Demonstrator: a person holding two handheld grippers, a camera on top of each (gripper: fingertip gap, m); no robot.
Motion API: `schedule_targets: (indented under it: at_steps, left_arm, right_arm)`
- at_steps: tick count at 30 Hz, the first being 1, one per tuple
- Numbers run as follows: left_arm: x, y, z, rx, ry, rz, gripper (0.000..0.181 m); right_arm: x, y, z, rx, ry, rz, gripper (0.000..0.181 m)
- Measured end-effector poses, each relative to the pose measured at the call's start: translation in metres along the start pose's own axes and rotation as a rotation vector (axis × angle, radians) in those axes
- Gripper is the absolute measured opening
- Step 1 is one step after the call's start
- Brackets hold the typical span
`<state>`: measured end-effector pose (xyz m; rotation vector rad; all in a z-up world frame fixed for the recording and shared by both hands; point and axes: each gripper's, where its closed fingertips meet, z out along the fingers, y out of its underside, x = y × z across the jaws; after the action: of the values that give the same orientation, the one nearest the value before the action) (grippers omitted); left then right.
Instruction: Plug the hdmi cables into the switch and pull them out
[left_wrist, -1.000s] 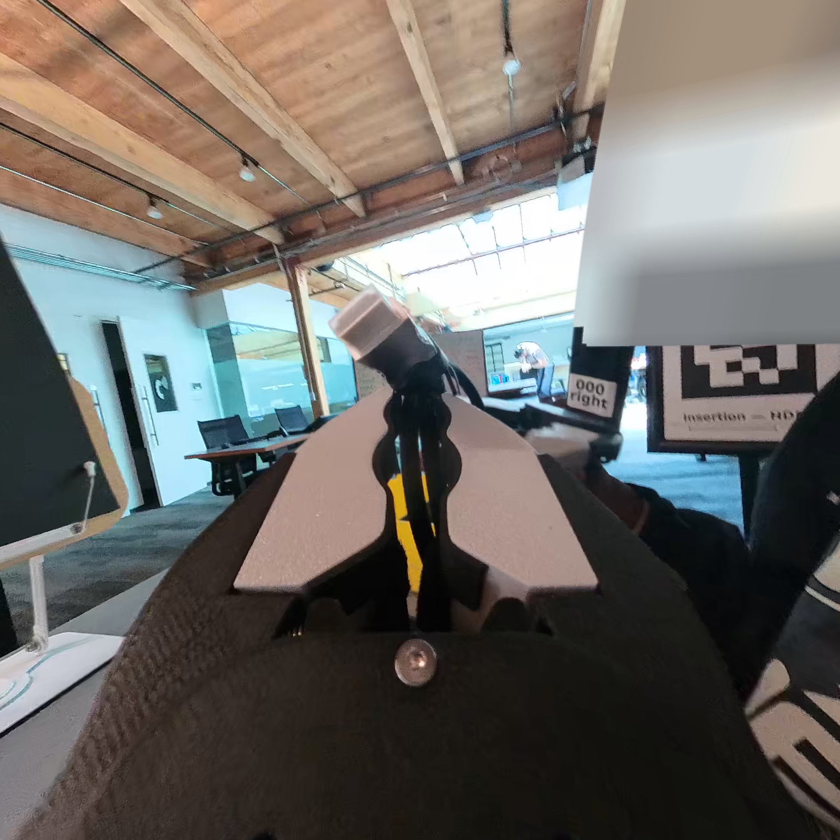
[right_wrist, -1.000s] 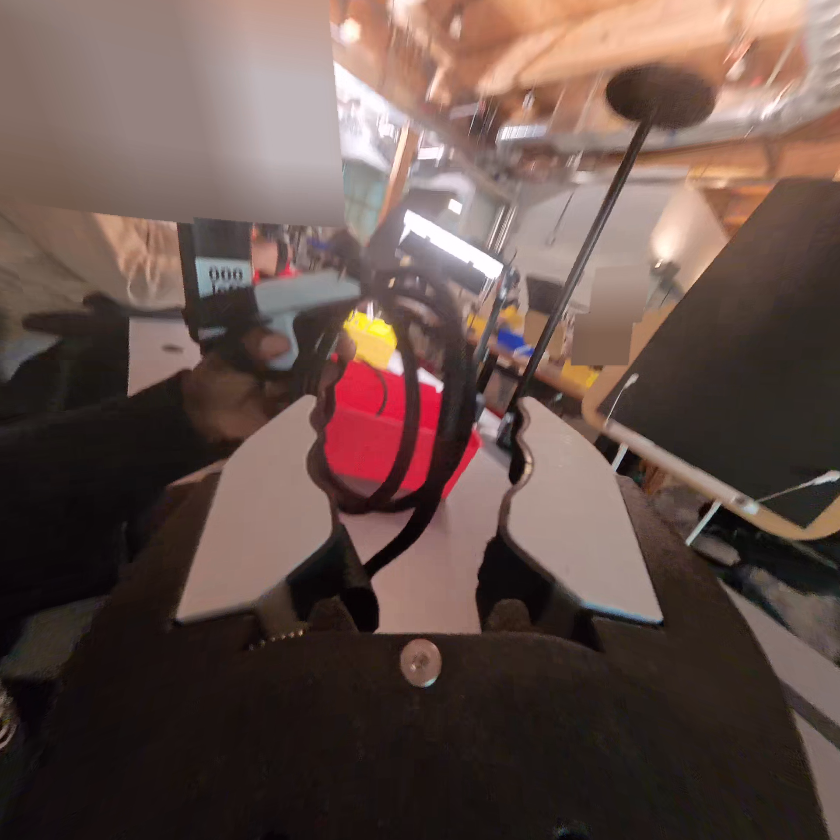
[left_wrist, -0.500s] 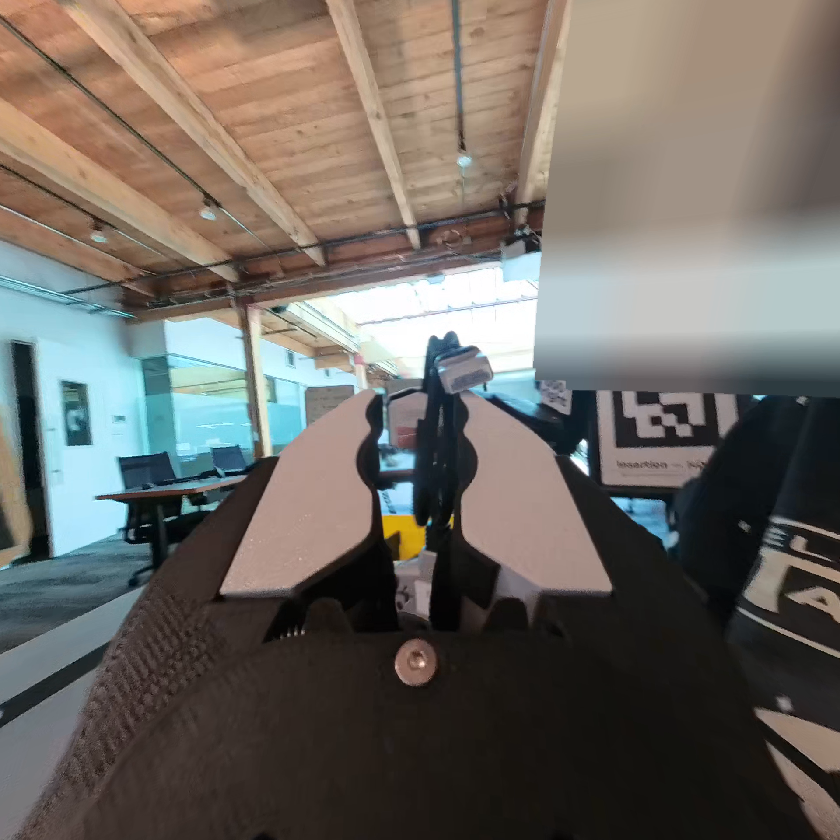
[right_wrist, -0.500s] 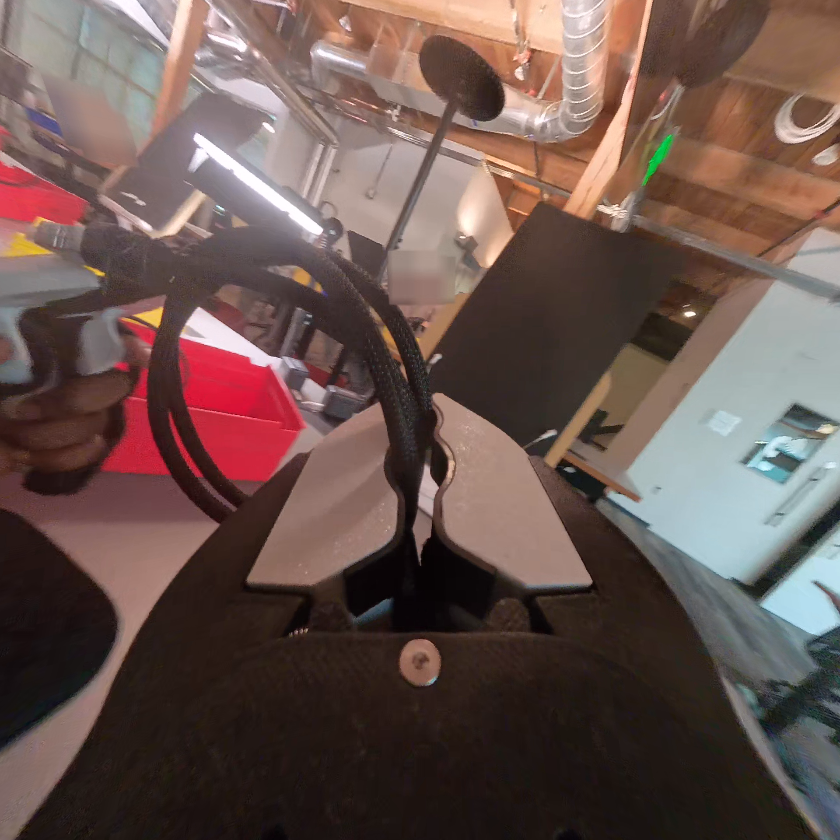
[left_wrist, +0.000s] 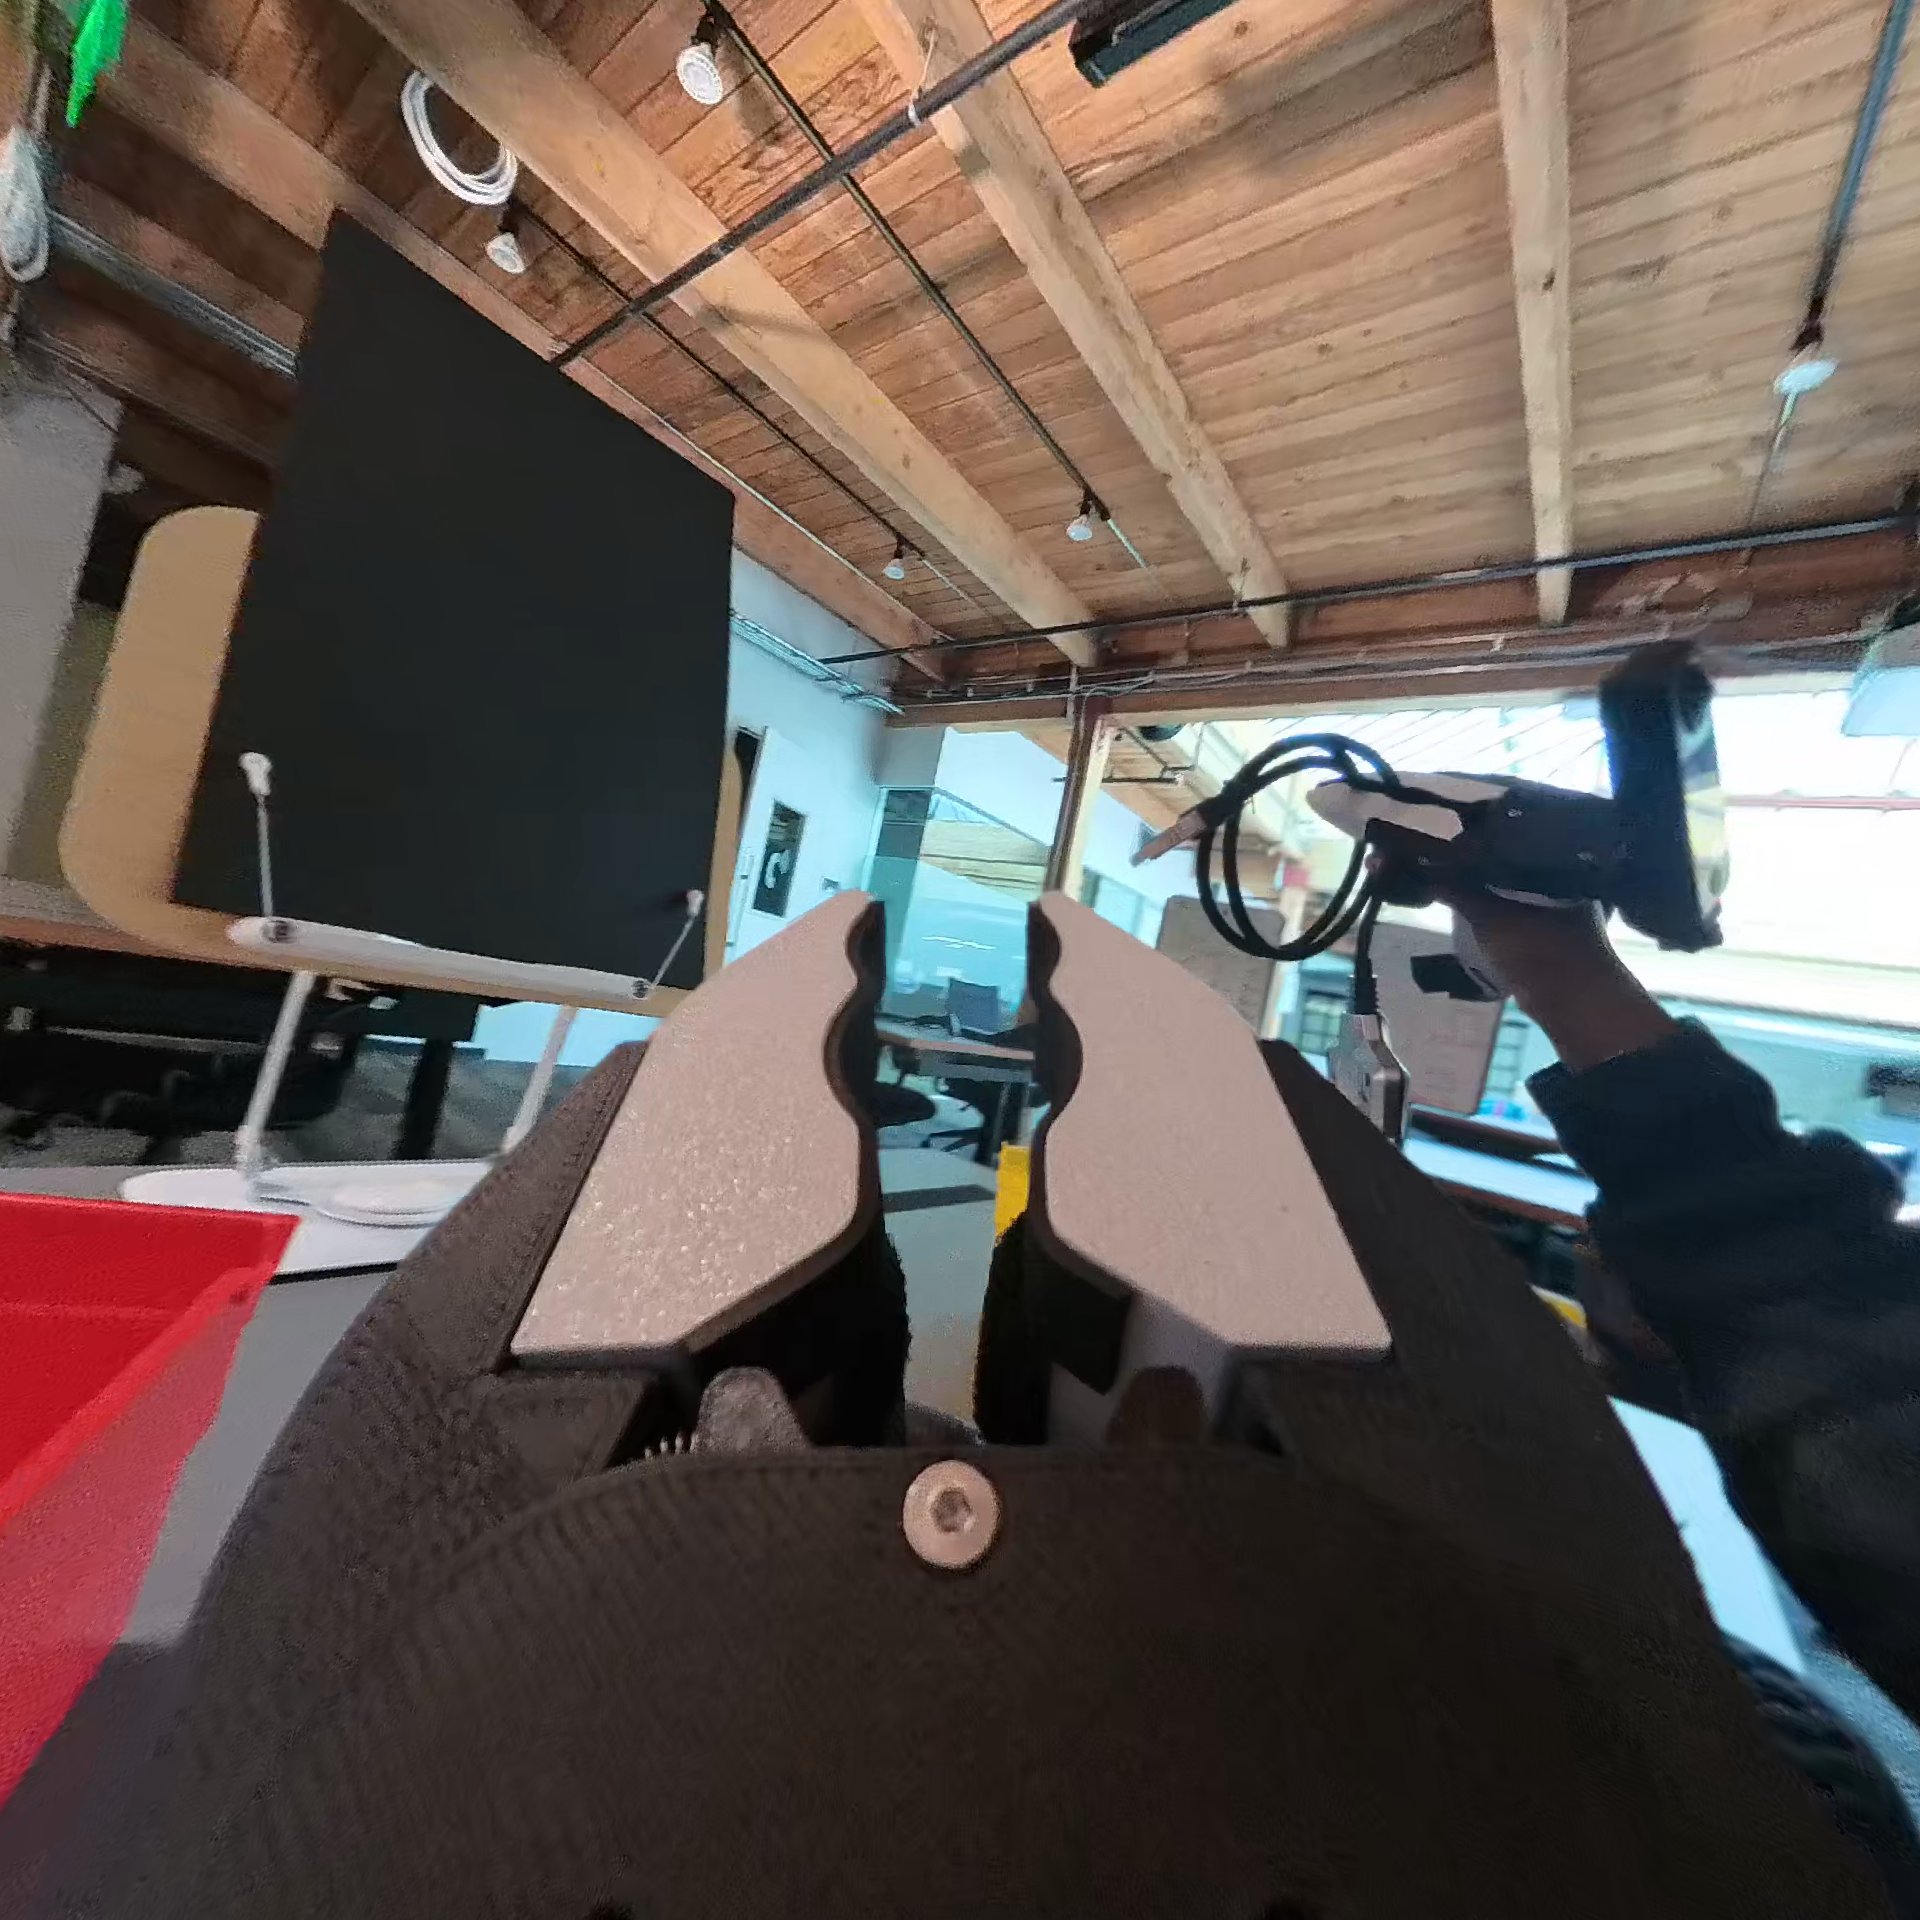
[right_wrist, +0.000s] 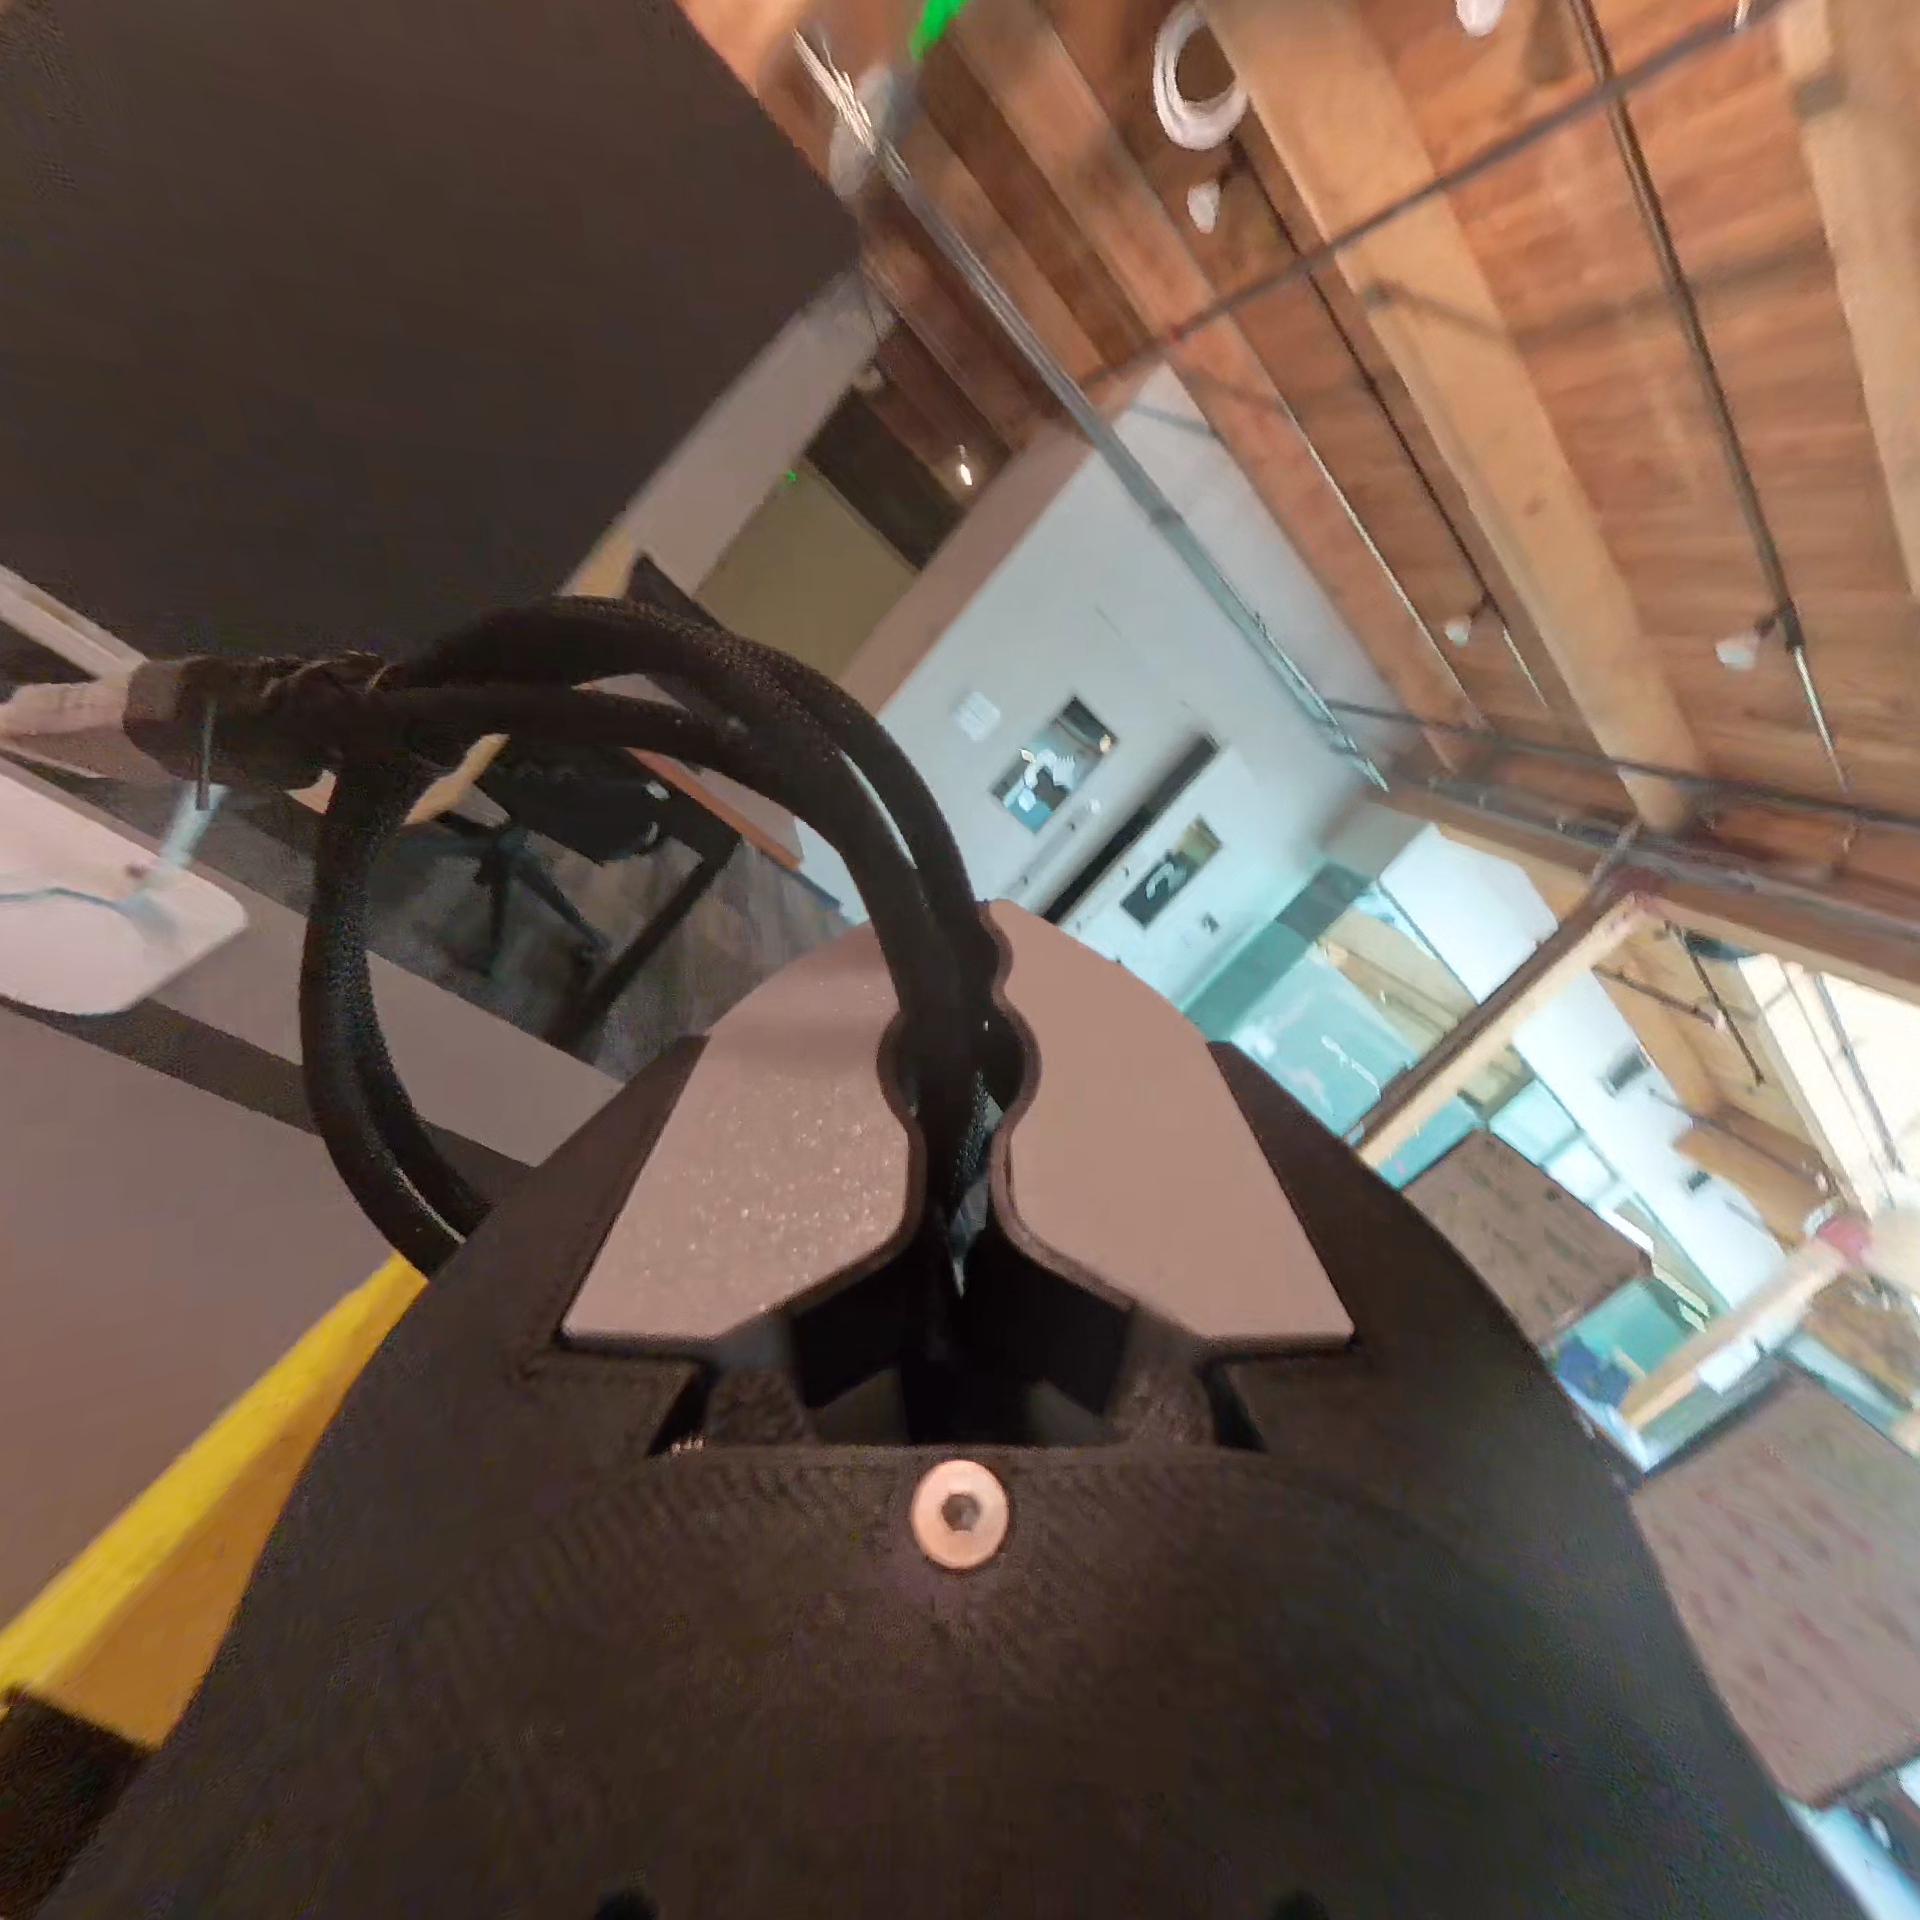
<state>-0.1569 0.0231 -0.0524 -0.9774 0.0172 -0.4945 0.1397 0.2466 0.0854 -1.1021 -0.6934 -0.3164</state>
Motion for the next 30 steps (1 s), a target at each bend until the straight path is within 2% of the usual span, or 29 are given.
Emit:
schedule_targets:
  at_steps: [5,9,13,17,19,20,23,24,25,27,28,30]
  left_arm:
    - [-0.002,0.004,0.000,-0.018,-0.004,-0.015,0.025]
    - [-0.004,0.004,0.000,-0.022,-0.015,0.001,0.025]
    - [-0.004,0.005,0.000,-0.030,-0.016,0.020,0.025]
    - [-0.005,0.005,0.000,-0.027,-0.019,0.014,0.025]
    - [-0.005,0.004,0.000,-0.025,-0.020,0.015,0.025]
    - [-0.005,0.004,0.000,-0.026,-0.019,0.016,0.025]
    - [-0.005,0.005,0.000,-0.033,-0.018,0.022,0.025]
    - [-0.005,0.006,0.000,-0.035,-0.018,0.025,0.025]
    - [-0.005,0.006,0.000,-0.037,-0.019,0.029,0.025]
    - [-0.006,0.006,0.000,-0.039,-0.024,0.038,0.025]
    - [-0.006,0.006,0.000,-0.038,-0.025,0.039,0.025]
    - [-0.007,0.006,0.000,-0.036,-0.024,0.032,0.025]
  right_arm:
    - [0.011,0.083,0.040,-0.198,0.104,-0.008,0.006]
    - [-0.009,0.144,0.050,-0.345,0.069,-0.046,0.006]
    - [-0.043,0.186,0.043,-0.464,-0.074,-0.091,0.006]
    - [-0.082,0.225,0.023,-0.652,-0.319,-0.144,0.005]
    - [-0.099,0.237,0.016,-0.691,-0.401,-0.165,0.005]
    - [-0.104,0.241,0.015,-0.698,-0.417,-0.180,0.006]
    - [-0.120,0.245,0.012,-0.695,-0.480,-0.175,0.026]
    - [-0.128,0.243,0.007,-0.696,-0.542,-0.156,0.032]
    - [-0.134,0.238,0.004,-0.692,-0.589,-0.103,0.055]
    - [-0.132,0.214,0.004,-0.615,-0.584,0.051,0.077]
    - [-0.126,0.195,0.004,-0.541,-0.552,0.128,0.082]
    - [-0.111,0.145,0.001,-0.330,-0.463,0.300,0.104]
